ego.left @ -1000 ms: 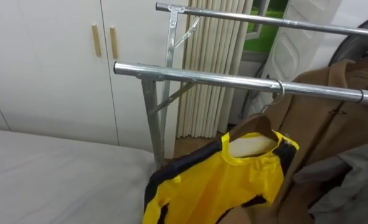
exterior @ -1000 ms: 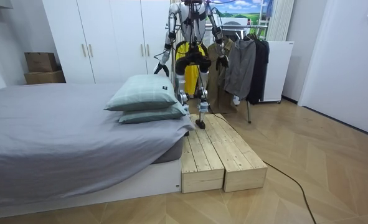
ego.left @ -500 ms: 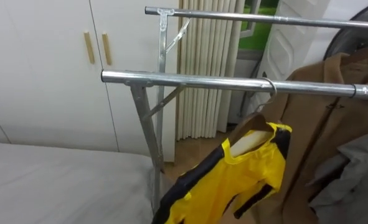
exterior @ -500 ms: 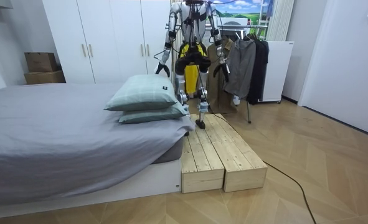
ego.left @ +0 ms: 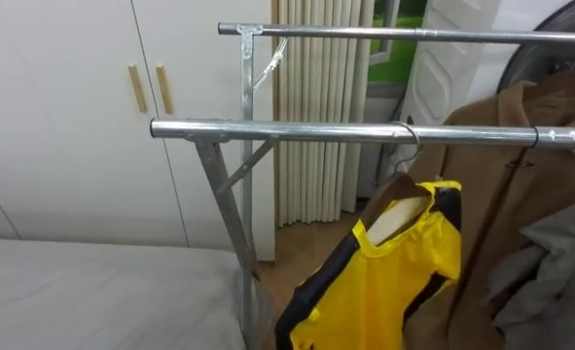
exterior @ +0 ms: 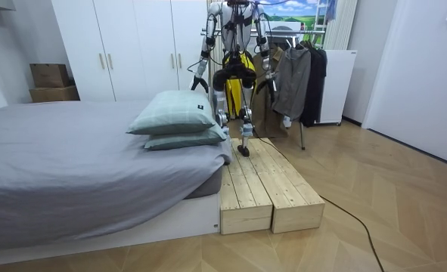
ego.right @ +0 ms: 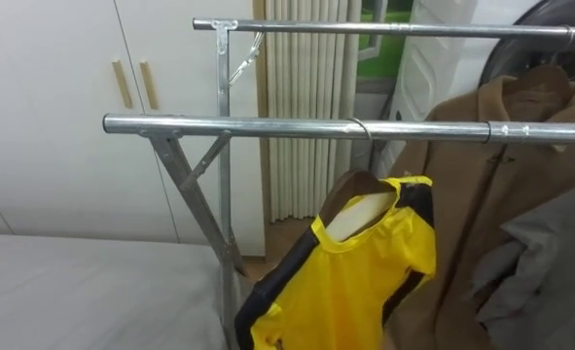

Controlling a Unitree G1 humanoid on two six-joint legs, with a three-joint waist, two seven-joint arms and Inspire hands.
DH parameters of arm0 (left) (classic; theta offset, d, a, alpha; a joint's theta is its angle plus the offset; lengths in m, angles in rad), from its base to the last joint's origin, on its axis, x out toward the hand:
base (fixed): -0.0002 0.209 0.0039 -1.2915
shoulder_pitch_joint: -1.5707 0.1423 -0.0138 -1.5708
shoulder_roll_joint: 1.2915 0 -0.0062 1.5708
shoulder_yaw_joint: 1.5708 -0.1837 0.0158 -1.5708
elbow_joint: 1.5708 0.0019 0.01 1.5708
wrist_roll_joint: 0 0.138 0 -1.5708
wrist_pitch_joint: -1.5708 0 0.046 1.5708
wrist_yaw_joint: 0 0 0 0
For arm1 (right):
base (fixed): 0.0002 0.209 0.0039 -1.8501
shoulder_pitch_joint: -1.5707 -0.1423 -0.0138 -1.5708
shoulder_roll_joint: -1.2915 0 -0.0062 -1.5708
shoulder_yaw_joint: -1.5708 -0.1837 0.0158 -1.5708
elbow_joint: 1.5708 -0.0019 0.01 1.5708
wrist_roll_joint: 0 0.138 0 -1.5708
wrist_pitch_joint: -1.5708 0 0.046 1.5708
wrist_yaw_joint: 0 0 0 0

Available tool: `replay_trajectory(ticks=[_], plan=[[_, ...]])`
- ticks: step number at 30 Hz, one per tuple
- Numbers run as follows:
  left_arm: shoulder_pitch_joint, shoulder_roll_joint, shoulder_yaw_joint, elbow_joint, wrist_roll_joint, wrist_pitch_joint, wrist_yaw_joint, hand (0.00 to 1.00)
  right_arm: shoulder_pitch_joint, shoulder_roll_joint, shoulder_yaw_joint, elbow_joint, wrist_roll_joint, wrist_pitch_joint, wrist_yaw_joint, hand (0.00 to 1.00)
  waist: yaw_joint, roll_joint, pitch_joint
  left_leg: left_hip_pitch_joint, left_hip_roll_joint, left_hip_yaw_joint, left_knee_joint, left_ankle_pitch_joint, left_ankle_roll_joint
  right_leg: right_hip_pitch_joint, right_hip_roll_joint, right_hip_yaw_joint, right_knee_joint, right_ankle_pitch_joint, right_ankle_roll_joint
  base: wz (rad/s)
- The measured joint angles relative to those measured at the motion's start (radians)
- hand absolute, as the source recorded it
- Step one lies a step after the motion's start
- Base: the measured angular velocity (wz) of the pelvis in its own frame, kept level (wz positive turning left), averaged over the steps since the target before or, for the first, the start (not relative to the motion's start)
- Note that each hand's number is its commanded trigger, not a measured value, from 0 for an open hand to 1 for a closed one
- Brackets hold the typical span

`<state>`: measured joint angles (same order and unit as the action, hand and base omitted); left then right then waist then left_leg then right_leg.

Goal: Hang clothes

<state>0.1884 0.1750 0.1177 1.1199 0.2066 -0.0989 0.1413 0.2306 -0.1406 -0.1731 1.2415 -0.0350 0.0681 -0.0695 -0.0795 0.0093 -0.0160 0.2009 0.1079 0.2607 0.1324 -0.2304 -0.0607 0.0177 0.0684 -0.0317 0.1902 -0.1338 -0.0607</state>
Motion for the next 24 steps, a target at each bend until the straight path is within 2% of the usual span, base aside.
replay_trajectory(ticks=[5, 13, 19, 24], plan=[[0.000, 0.000, 0.000, 0.000, 0.000, 0.007, 0.000, 0.00, 0.008, 0.000, 0.002, -0.001, 0.000, 0.020, 0.023, 0.00, 0.000, 0.001, -0.0001, 0.000, 0.000, 0.000, 0.000, 0.000, 0.000, 0.001, 0.001, -0.002, -0.001, -0.001, -0.001, 0.00], [0.000, 0.000, -0.001, 0.001, 0.000, 0.010, 0.003, 0.00, 0.013, 0.006, 0.002, -0.001, -0.001, 0.021, 0.039, 0.00, 0.000, -0.002, 0.0004, 0.000, 0.000, 0.000, 0.002, 0.000, 0.000, 0.000, -0.004, -0.006, 0.012, -0.013, -0.003, 0.01], [0.000, -0.002, -0.004, 0.001, 0.001, 0.011, 0.004, 0.00, 0.005, 0.008, 0.025, -0.006, -0.019, 0.026, 0.042, 0.00, -0.006, -0.004, 0.0011, 0.003, -0.004, -0.029, 0.005, 0.000, 0.000, 0.000, -0.017, -0.040, 0.042, -0.042, -0.007, 0.16], [-0.003, -0.001, -0.027, -0.001, 0.002, 0.009, 0.013, 0.00, -0.020, 0.008, 0.066, -0.048, -0.194, 0.042, 0.072, 0.00, -0.002, -0.004, 0.0013, -0.036, -0.004, -0.060, 0.044, 0.000, -0.001, -0.010, -0.029, -0.076, 0.058, -0.059, -0.014, 0.21]])
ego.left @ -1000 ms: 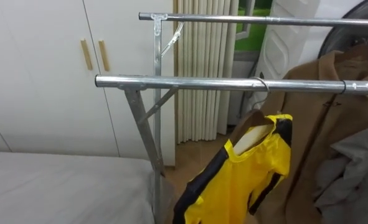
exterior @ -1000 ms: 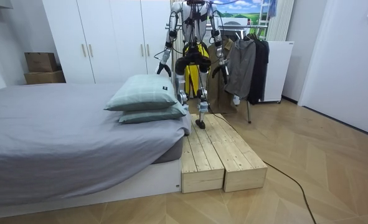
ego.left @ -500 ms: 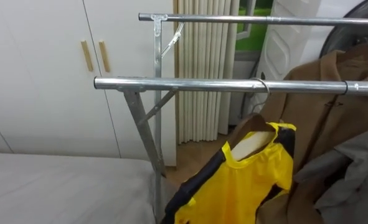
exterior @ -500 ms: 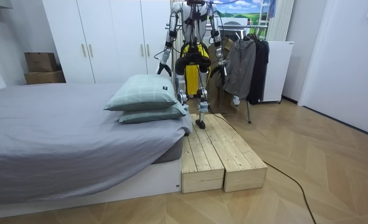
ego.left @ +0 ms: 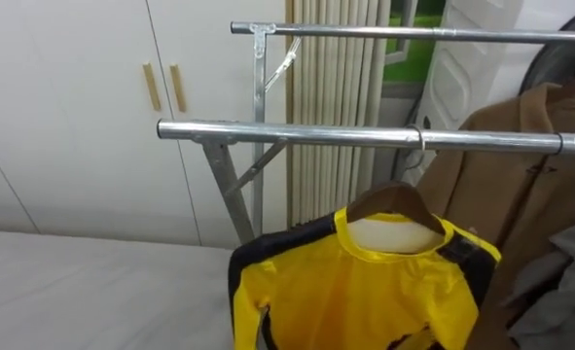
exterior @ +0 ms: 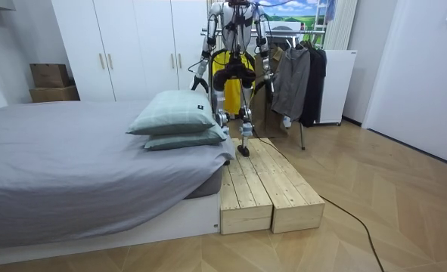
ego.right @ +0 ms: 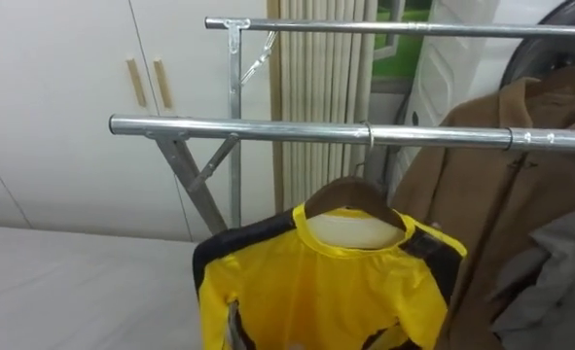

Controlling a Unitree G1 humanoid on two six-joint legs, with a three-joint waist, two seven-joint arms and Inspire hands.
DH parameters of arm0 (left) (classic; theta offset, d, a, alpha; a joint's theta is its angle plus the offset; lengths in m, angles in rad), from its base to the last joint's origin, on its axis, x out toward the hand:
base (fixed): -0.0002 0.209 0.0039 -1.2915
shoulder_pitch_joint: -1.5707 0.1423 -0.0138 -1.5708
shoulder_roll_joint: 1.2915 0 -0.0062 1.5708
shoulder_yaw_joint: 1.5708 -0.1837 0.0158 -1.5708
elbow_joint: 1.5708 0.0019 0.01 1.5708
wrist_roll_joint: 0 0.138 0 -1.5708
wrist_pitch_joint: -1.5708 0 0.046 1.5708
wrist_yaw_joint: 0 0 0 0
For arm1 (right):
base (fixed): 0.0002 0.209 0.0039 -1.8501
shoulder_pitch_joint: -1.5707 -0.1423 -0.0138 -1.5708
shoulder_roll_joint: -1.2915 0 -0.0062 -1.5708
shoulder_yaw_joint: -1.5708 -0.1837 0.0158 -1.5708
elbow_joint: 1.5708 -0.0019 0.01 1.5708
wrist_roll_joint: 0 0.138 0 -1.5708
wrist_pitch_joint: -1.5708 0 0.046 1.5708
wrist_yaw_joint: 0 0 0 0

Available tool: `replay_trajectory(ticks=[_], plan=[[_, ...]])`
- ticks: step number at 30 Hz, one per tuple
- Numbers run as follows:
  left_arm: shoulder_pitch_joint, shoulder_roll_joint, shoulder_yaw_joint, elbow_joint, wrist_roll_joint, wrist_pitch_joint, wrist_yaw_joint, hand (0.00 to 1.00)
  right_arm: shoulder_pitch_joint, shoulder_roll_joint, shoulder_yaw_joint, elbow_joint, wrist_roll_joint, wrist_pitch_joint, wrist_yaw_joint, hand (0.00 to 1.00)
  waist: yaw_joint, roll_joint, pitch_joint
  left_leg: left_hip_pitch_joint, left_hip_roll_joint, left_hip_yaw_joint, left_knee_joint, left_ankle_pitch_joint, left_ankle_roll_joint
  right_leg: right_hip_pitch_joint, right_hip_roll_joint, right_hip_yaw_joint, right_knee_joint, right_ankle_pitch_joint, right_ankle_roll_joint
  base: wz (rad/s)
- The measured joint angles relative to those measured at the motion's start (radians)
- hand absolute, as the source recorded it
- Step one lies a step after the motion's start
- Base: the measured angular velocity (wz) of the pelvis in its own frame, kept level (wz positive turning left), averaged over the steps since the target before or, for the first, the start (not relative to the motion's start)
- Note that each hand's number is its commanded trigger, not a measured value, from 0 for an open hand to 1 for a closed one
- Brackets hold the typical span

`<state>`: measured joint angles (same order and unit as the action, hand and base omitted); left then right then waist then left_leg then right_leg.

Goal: Hang clothes

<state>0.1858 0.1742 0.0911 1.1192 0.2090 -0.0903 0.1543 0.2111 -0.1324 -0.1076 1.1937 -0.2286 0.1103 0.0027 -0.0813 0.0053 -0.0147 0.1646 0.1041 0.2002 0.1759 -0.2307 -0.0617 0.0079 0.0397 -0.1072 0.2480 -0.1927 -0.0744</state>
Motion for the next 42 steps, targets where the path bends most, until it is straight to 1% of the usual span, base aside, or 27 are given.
replay_trajectory(ticks=[1, 4, 5, 6, 7, 8, 9, 10, 11, 12, 13, 14, 15, 17, 18, 19, 20, 22, 23, 26, 28, 29, 31, 33, 37, 40, 42], plan=[[-0.002, -0.001, -0.004, -0.001, 0.000, 0.000, 0.004, 0.00, -0.010, 0.000, 0.006, -0.004, -0.023, 0.000, 0.000, 0.00, 0.002, 0.000, 0.0001, -0.011, 0.000, -0.001, 0.008, 0.000, 0.000, -0.007, -0.002, -0.005, 0.005, -0.001, -0.001, 0.27], [-0.043, -0.009, -0.027, -0.011, -0.001, -0.004, 0.015, 0.00, -0.066, -0.005, 0.036, -0.031, -0.110, -0.001, -0.016, 0.00, 0.009, 0.009, 0.0034, -0.106, 0.006, -0.044, 0.065, 0.000, -0.001, -0.036, -0.007, -0.070, 0.008, 0.004, -0.011, 0.65], [-0.068, -0.015, -0.034, -0.021, -0.001, -0.006, 0.014, 0.00, -0.103, -0.010, 0.046, -0.030, -0.132, -0.002, -0.027, 0.00, 0.010, 0.017, 0.0080, -0.144, 0.008, -0.057, 0.082, 0.005, -0.007, -0.045, -0.014, -0.119, 0.007, 0.006, -0.014, 1.14], [-0.092, -0.024, -0.038, -0.031, -0.001, -0.014, 0.011, 0.00, -0.138, -0.016, 0.046, -0.027, -0.133, -0.012, -0.044, 0.00, 0.013, 0.022, 0.0136, -0.177, 0.013, -0.037, 0.082, 0.015, -0.015, -0.046, -0.020, -0.174, -0.006, 0.008, -0.017, 1.26], [-0.102, -0.026, -0.043, -0.032, -0.001, -0.021, 0.008, 0.00, -0.150, -0.019, 0.046, -0.025, -0.132, -0.019, -0.051, 0.00, 0.014, 0.023, 0.0142, -0.191, 0.017, -0.018, 0.081, 0.021, -0.019, -0.045, -0.022, -0.204, -0.015, 0.010, -0.019, 1.41], [-0.119, -0.025, -0.062, -0.043, -0.006, -0.028, 0.000, 0.00, -0.178, -0.019, 0.044, -0.017, -0.115, -0.039, -0.068, 0.00, 0.022, 0.021, 0.0147, -0.223, 0.023, 0.012, 0.077, 0.050, -0.019, -0.043, -0.035, -0.267, -0.035, 0.013, -0.024, 1.45], [-0.134, -0.028, -0.077, -0.051, -0.023, -0.032, -0.011, 0.00, -0.195, -0.020, 0.043, -0.013, -0.068, -0.058, -0.084, 0.00, 0.031, 0.007, 0.0148, -0.243, 0.023, 0.071, 0.064, 0.088, -0.011, -0.039, -0.051, -0.339, -0.065, 0.017, -0.032, 1.53], [-0.145, -0.033, -0.077, -0.051, -0.022, -0.034, -0.018, 0.00, -0.202, -0.021, 0.039, -0.013, -0.046, -0.066, -0.089, 0.00, 0.032, -0.002, 0.0176, -0.245, 0.030, 0.123, 0.069, 0.098, -0.001, -0.035, -0.058, -0.383, -0.082, 0.017, -0.033, 1.70], [-0.156, -0.046, -0.079, -0.052, -0.022, -0.038, -0.036, 0.00, -0.204, -0.021, 0.023, -0.013, -0.020, -0.072, -0.092, 0.00, 0.031, -0.003, 0.0219, -0.256, 0.065, 0.245, 0.151, 0.077, 0.025, -0.016, -0.062, -0.458, -0.099, 0.013, -0.037, 1.77], [-0.156, -0.054, -0.080, -0.052, -0.022, -0.047, -0.056, 0.00, -0.203, -0.019, 0.006, -0.014, 0.003, -0.076, -0.092, 0.00, 0.036, 0.003, 0.0243, -0.253, 0.100, 0.327, 0.242, 0.043, 0.041, 0.003, -0.065, -0.520, -0.095, -0.004, -0.039, 1.70], [-0.155, -0.054, -0.080, -0.052, -0.023, -0.050, -0.068, 0.00, -0.201, -0.018, 0.004, -0.014, 0.015, -0.078, -0.091, 0.00, 0.038, 0.003, 0.0247, -0.248, 0.116, 0.355, 0.282, 0.025, 0.043, 0.014, -0.065, -0.555, -0.093, -0.013, -0.037, 1.56], [-0.153, -0.054, -0.080, -0.050, -0.030, -0.052, -0.090, 0.00, -0.198, -0.018, 0.003, -0.014, 0.033, -0.078, -0.089, 0.00, 0.044, 0.004, 0.0247, -0.224, 0.143, 0.406, 0.343, -0.001, 0.041, 0.031, -0.064, -0.611, -0.089, -0.031, -0.037, 1.43], [-0.149, -0.054, -0.080, -0.050, -0.051, -0.057, -0.111, 0.00, -0.186, -0.020, 0.003, -0.015, 0.039, -0.078, -0.088, 0.00, 0.055, 0.003, 0.0240, -0.191, 0.154, 0.432, 0.372, -0.017, 0.035, 0.046, -0.063, -0.662, -0.089, -0.041, -0.035, 1.40], [-0.135, -0.054, -0.079, -0.050, -0.082, -0.074, -0.128, 0.00, -0.173, -0.025, 0.001, -0.016, 0.043, -0.076, -0.086, 0.00, 0.058, 0.007, 0.0212, -0.136, 0.149, 0.435, 0.370, -0.037, 0.016, 0.062, -0.053, -0.740, -0.097, -0.051, -0.029, 1.22], [-0.130, -0.054, -0.079, -0.050, -0.090, -0.077, -0.129, 0.00, -0.171, -0.024, -0.002, -0.015, 0.045, -0.076, -0.085, 0.00, 0.058, 0.008, 0.0202, -0.120, 0.144, 0.435, 0.361, -0.044, 0.009, 0.065, -0.051, -0.761, -0.096, -0.055, -0.029, 1.25], [-0.116, -0.054, -0.078, -0.050, -0.099, -0.082, -0.129, 0.00, -0.172, -0.023, -0.003, -0.015, 0.051, -0.077, -0.078, 0.00, 0.059, 0.010, 0.0176, -0.086, 0.132, 0.442, 0.321, -0.053, -0.005, 0.065, -0.045, -0.801, -0.093, -0.059, -0.029, 1.01], [-0.104, -0.057, -0.078, -0.050, -0.099, -0.083, -0.129, 0.00, -0.176, -0.023, -0.002, -0.015, 0.065, -0.077, -0.070, 0.00, 0.063, 0.018, 0.0112, -0.051, 0.109, 0.445, 0.260, -0.054, -0.008, 0.061, -0.039, -0.829, -0.088, -0.059, -0.029, 1.08], [-0.088, -0.068, -0.078, -0.047, -0.099, -0.083, -0.129, 0.00, -0.172, -0.020, -0.002, -0.016, 0.067, -0.078, -0.054, 0.00, 0.063, 0.018, 0.0107, -0.009, 0.078, 0.456, 0.172, -0.054, -0.008, 0.058, -0.038, -0.873, -0.075, -0.059, -0.029, 0.79], [-0.080, -0.069, -0.077, -0.045, -0.099, -0.082, -0.130, 0.00, -0.173, -0.015, -0.002, -0.019, 0.066, -0.079, -0.041, 0.00, 0.064, 0.013, 0.0070, 0.008, 0.065, 0.460, 0.110, -0.053, -0.007, 0.057, -0.039, -0.892, -0.065, -0.059, -0.029, 0.63], [-0.070, -0.069, -0.052, -0.029, -0.100, -0.078, -0.138, 0.00, -0.168, -0.008, -0.001, -0.019, 0.072, -0.080, -0.018, 0.00, 0.106, -0.001, -0.0030, 0.028, 0.049, 0.453, 0.022, -0.054, -0.019, 0.042, -0.043, -0.889, -0.028, -0.059, -0.029, 0.25], [-0.067, -0.068, -0.052, -0.026, -0.102, -0.062, -0.139, 0.00, -0.162, -0.008, 0.009, -0.019, 0.083, -0.080, -0.013, 0.00, 0.120, -0.018, -0.0027, 0.027, 0.051, 0.456, 0.016, -0.056, -0.025, 0.040, -0.051, -0.879, -0.024, -0.059, -0.029, 0.16], [-0.065, -0.068, -0.055, -0.014, -0.126, -0.052, -0.141, 0.00, -0.152, -0.007, 0.013, -0.024, 0.106, -0.080, -0.013, 0.00, 0.120, -0.026, -0.0024, 0.028, 0.049, 0.450, 0.011, -0.060, -0.037, 0.039, -0.055, -0.854, -0.018, -0.059, -0.029, 0.18], [-0.058, -0.065, -0.055, 0.003, -0.159, -0.031, -0.144, 0.00, -0.138, -0.007, 0.031, -0.028, 0.124, -0.080, -0.014, 0.00, 0.127, -0.037, -0.0020, 0.026, 0.046, 0.449, 0.011, -0.061, -0.034, 0.028, -0.066, -0.790, 0.001, -0.055, -0.031, 0.08], [-0.053, -0.059, -0.054, 0.022, -0.162, -0.005, -0.148, 0.00, -0.120, -0.008, 0.046, -0.023, 0.144, -0.080, -0.015, 0.00, 0.127, -0.045, -0.0026, 0.025, 0.040, 0.438, 0.013, -0.059, -0.023, 0.022, -0.076, -0.740, 0.010, -0.041, -0.031, 0.10], [-0.059, -0.053, -0.035, 0.041, -0.160, 0.025, -0.167, 0.00, -0.116, -0.009, 0.047, 0.008, 0.145, -0.086, -0.017, 0.00, 0.118, -0.044, -0.0017, 0.014, 0.037, 0.423, 0.026, -0.058, -0.008, 0.020, -0.078, -0.697, 0.010, -0.013, -0.037, 0.12], [-0.068, -0.049, -0.036, 0.042, -0.158, 0.053, -0.181, 0.00, -0.110, -0.013, 0.047, 0.013, 0.147, -0.088, -0.028, 0.00, 0.100, -0.043, -0.0003, 0.002, 0.024, 0.399, 0.034, -0.064, 0.009, 0.017, -0.093, -0.678, 0.016, -0.010, -0.034, 0.18], [-0.074, -0.048, -0.036, 0.048, -0.156, 0.081, -0.186, 0.00, -0.105, -0.017, 0.042, 0.015, 0.151, -0.089, -0.046, 0.00, 0.065, -0.033, 0.0067, -0.008, 0.019, 0.357, 0.038, -0.064, 0.025, 0.018, -0.110, -0.653, 0.035, -0.003, -0.023, 0.50]])
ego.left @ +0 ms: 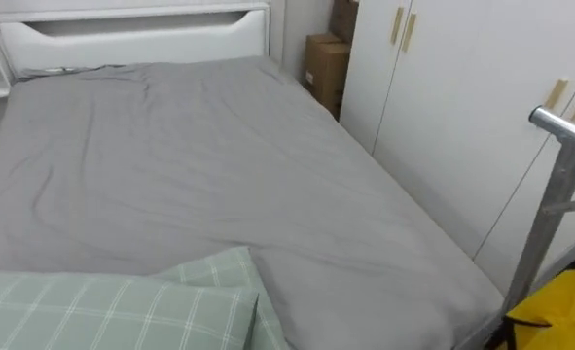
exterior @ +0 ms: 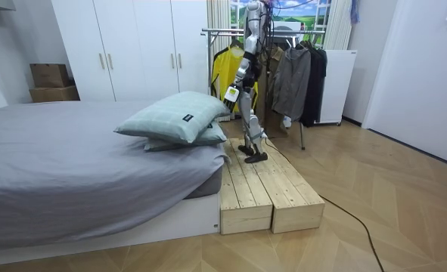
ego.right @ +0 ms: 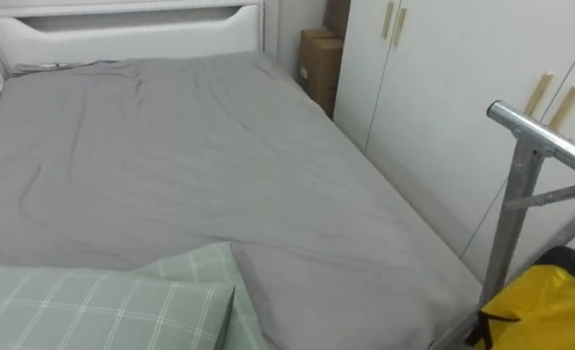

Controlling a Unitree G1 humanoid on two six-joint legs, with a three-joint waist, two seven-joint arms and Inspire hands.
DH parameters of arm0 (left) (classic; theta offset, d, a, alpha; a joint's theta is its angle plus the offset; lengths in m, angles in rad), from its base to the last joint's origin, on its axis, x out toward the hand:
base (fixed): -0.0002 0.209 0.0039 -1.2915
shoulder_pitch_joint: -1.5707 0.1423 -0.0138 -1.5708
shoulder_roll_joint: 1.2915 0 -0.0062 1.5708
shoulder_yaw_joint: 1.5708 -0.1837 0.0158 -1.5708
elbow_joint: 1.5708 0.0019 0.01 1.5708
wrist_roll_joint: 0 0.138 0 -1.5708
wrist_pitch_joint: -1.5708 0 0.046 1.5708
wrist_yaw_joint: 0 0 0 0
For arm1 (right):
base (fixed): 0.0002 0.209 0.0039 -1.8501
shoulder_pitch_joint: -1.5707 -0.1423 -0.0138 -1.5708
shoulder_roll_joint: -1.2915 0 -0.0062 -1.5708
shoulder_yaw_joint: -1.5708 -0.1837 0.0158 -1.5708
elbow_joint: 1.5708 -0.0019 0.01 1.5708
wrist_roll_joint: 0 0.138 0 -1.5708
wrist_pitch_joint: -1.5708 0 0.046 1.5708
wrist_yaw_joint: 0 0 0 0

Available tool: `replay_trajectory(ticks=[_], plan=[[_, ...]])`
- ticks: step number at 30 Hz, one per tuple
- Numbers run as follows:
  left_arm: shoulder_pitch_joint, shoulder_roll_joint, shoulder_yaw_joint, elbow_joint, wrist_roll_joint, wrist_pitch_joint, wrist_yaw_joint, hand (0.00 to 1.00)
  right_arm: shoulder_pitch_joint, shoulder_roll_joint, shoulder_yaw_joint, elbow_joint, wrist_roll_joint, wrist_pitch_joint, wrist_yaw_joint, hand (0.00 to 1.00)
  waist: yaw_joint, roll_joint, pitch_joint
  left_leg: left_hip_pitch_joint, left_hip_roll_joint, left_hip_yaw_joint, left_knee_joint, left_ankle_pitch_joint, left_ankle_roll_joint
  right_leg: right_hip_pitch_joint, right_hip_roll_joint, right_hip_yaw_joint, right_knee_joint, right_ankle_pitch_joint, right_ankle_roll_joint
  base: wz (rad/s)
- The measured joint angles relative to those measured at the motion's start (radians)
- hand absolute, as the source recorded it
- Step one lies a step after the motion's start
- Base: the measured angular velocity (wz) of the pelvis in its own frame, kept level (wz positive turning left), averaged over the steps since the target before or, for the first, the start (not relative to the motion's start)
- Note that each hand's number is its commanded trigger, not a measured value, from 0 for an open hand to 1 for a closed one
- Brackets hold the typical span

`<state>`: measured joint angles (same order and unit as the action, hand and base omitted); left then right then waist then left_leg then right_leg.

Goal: Hang clothes

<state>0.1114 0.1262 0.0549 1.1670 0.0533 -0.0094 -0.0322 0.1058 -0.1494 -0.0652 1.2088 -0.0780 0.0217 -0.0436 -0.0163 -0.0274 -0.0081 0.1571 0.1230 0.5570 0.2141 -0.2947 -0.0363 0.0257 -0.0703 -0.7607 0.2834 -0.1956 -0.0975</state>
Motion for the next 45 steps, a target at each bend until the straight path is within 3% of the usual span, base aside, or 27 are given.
replay_trajectory(ticks=[1, 3, 7, 9, 12, 14, 17, 22, 26, 28, 32, 35, 40, 42, 45], plan=[[-0.001, 0.001, 0.000, 0.001, 0.000, 0.008, 0.000, 0.00, 0.005, 0.000, -0.005, 0.002, 0.001, 0.000, -0.002, 0.00, -0.016, 0.001, -0.0001, -0.005, 0.000, -0.021, 0.002, 0.001, 0.005, 0.001, -0.002, 0.026, 0.003, 0.004, 0.006, 0.91], [-0.002, 0.011, -0.005, 0.001, 0.002, 0.026, -0.001, 0.00, 0.015, -0.003, -0.038, 0.030, -0.010, 0.005, -0.020, 0.00, -0.067, 0.002, 0.0035, -0.011, -0.009, -0.110, -0.003, 0.011, 0.022, 0.003, -0.003, 0.199, 0.018, 0.017, 0.038, 1.10], [0.000, 0.030, -0.020, 0.001, -0.002, 0.043, -0.001, 0.00, 0.037, -0.010, -0.046, 0.073, -0.055, 0.066, -0.053, 0.00, -0.076, 0.008, 0.0038, -0.034, -0.035, -0.215, -0.009, 0.020, 0.038, 0.012, -0.009, 0.322, 0.023, 0.016, 0.077, 0.88], [0.004, 0.033, -0.016, 0.000, -0.003, 0.046, 0.000, 0.00, 0.046, -0.010, -0.047, 0.076, -0.062, 0.091, -0.056, 0.00, -0.076, 0.009, 0.0103, -0.051, -0.054, -0.260, -0.010, 0.027, 0.048, 0.014, -0.017, 0.371, 0.019, 0.011, 0.095, 0.63], [0.007, 0.043, 0.000, 0.001, -0.003, 0.045, 0.001, 0.00, 0.032, -0.010, -0.044, 0.072, -0.120, 0.096, -0.063, 0.00, -0.055, 0.010, 0.0103, -0.062, -0.069, -0.285, -0.011, 0.029, 0.053, 0.031, -0.008, 0.389, -0.029, 0.010, 0.113, 0.23], [0.011, 0.053, 0.027, 0.002, -0.002, 0.048, 0.009, 0.00, 0.017, -0.009, -0.044, 0.058, -0.122, 0.099, -0.063, 0.00, -0.044, 0.010, 0.0097, -0.065, -0.070, -0.287, -0.012, 0.030, 0.053, 0.036, -0.002, 0.412, -0.047, 0.013, 0.117, 0.02], [0.027, 0.066, 0.041, 0.008, 0.012, 0.057, 0.046, 0.00, 0.004, -0.011, -0.033, 0.022, -0.111, 0.099, -0.063, 0.00, -0.025, 0.011, 0.0082, -0.072, -0.071, -0.307, -0.009, 0.030, 0.053, 0.048, 0.002, 0.411, -0.067, 0.016, 0.120, 0.20], [0.080, 0.065, 0.042, 0.029, 0.062, 0.086, 0.088, 0.00, -0.024, 0.001, -0.029, 0.014, -0.013, 0.068, -0.031, 0.00, 0.001, 0.005, 0.0067, -0.077, -0.082, -0.332, -0.007, 0.033, 0.052, 0.067, 0.009, 0.424, -0.100, 0.018, 0.123, 0.18], [0.126, 0.054, 0.041, 0.029, 0.079, 0.100, 0.090, 0.00, -0.031, 0.016, 0.006, -0.001, 0.028, 0.027, 0.005, 0.00, 0.000, -0.004, 0.0102, -0.084, -0.081, -0.359, 0.001, 0.034, 0.051, 0.081, 0.010, 0.426, -0.112, 0.018, 0.123, 0.21], [0.120, 0.050, 0.041, 0.027, 0.091, 0.109, 0.090, 0.00, -0.030, 0.024, 0.011, 0.003, 0.075, 0.016, 0.022, 0.00, -0.001, -0.011, 0.0144, -0.093, -0.082, -0.377, 0.011, 0.034, 0.051, 0.086, 0.010, 0.429, -0.118, 0.017, 0.123, 0.27], [0.114, 0.050, 0.040, 0.016, 0.119, 0.113, 0.091, 0.00, -0.029, 0.022, 0.024, 0.018, 0.116, 0.000, 0.044, 0.00, -0.008, -0.013, 0.0150, -0.098, -0.083, -0.398, 0.015, 0.034, 0.051, 0.092, 0.010, 0.431, -0.118, 0.017, 0.123, 0.15], [0.109, 0.050, 0.039, -0.007, 0.139, 0.114, 0.092, 0.00, -0.029, 0.018, 0.022, 0.036, 0.117, -0.009, 0.047, 0.00, -0.009, -0.008, 0.0145, -0.096, -0.082, -0.396, 0.012, 0.034, 0.051, 0.093, 0.013, 0.459, -0.118, 0.017, 0.123, 0.00], [0.099, 0.049, 0.041, -0.021, 0.144, 0.122, 0.092, 0.00, -0.022, 0.003, 0.021, 0.036, 0.117, -0.013, 0.056, 0.00, -0.019, 0.014, 0.0112, -0.092, -0.083, -0.394, 0.017, 0.034, 0.050, 0.097, 0.016, 0.470, -0.117, 0.017, 0.123, -0.01], [0.087, 0.049, 0.042, -0.022, 0.183, 0.126, 0.092, 0.00, -0.012, -0.003, 0.013, 0.035, 0.117, -0.016, 0.060, 0.00, -0.019, 0.022, 0.0112, -0.091, -0.083, -0.392, 0.016, 0.035, 0.049, 0.097, 0.019, 0.499, -0.118, 0.017, 0.123, 0.00], [0.077, 0.049, 0.042, -0.022, 0.201, 0.126, 0.092, 0.00, -0.005, -0.002, 0.002, 0.033, 0.117, -0.019, 0.066, 0.00, -0.018, 0.021, 0.0116, -0.085, -0.083, -0.392, 0.010, 0.037, 0.046, 0.097, 0.022, 0.516, -0.117, 0.017, 0.123, -0.04]])
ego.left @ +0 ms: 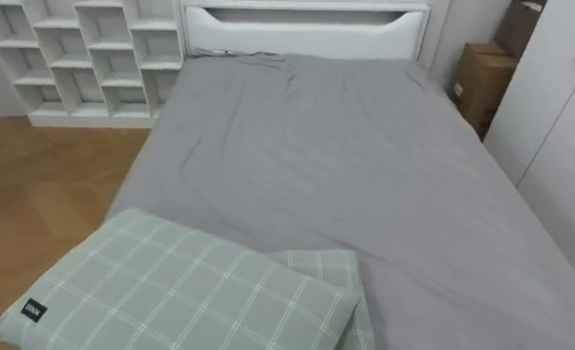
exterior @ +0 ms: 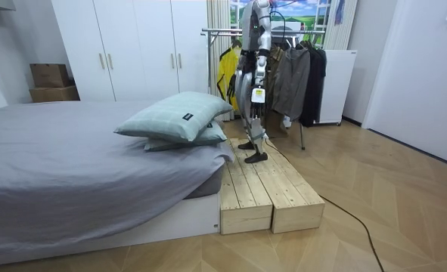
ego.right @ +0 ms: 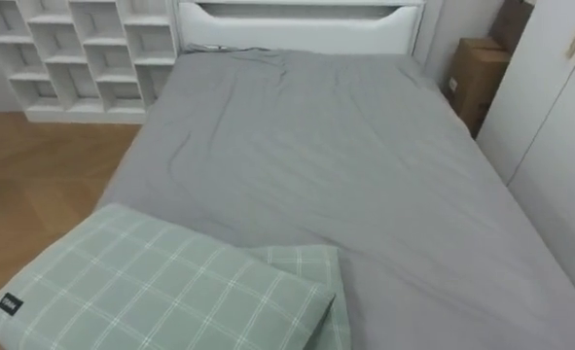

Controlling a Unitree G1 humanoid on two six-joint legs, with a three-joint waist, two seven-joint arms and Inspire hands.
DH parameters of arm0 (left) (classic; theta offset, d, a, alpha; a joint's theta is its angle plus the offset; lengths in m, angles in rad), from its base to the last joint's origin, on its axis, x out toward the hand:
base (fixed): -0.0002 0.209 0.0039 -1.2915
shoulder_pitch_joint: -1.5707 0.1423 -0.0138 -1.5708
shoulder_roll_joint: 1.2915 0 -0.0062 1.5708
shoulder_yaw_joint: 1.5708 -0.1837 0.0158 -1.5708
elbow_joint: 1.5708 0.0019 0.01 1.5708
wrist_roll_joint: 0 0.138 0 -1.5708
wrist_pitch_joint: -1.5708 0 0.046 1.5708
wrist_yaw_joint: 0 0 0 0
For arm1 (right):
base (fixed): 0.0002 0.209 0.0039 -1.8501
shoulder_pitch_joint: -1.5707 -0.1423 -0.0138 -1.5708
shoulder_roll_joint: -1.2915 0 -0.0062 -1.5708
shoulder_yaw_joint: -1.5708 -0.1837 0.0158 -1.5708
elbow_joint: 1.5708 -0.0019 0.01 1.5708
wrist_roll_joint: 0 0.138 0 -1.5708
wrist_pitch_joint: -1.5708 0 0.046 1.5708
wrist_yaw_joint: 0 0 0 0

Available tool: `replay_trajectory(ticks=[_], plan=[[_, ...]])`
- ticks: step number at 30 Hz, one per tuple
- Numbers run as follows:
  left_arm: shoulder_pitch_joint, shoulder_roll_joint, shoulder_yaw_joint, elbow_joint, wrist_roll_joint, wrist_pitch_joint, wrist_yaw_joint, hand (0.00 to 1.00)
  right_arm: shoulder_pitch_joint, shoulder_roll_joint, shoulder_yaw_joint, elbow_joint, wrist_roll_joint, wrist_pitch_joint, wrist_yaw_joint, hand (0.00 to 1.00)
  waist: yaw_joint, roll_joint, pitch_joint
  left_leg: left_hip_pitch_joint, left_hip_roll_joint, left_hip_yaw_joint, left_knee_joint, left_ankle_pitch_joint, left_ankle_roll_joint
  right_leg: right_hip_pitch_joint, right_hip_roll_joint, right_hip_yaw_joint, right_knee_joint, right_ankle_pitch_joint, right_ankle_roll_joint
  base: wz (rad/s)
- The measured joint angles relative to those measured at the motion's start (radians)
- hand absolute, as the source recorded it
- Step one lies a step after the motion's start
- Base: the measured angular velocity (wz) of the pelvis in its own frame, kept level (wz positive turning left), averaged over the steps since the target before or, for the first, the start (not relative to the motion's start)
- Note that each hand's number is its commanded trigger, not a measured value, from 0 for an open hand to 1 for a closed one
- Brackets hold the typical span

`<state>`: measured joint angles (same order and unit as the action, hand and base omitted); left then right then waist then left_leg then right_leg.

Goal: Hang clothes

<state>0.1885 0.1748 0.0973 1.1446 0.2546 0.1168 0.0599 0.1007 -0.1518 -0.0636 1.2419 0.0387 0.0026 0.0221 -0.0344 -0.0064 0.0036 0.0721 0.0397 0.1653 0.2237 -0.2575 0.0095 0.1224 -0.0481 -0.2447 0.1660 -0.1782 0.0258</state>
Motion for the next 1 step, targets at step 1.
replay_trajectory(ticks=[1], plan=[[0.000, 0.000, 0.000, 0.000, 0.003, 0.000, 0.000, 0.00, 0.000, 0.000, 0.000, 0.000, 0.000, 0.000, 0.002, 0.00, 0.000, 0.000, -0.0002, 0.002, 0.000, 0.001, -0.002, 0.000, -0.001, 0.000, 0.001, 0.001, 0.000, 0.000, 0.000, -0.06]])
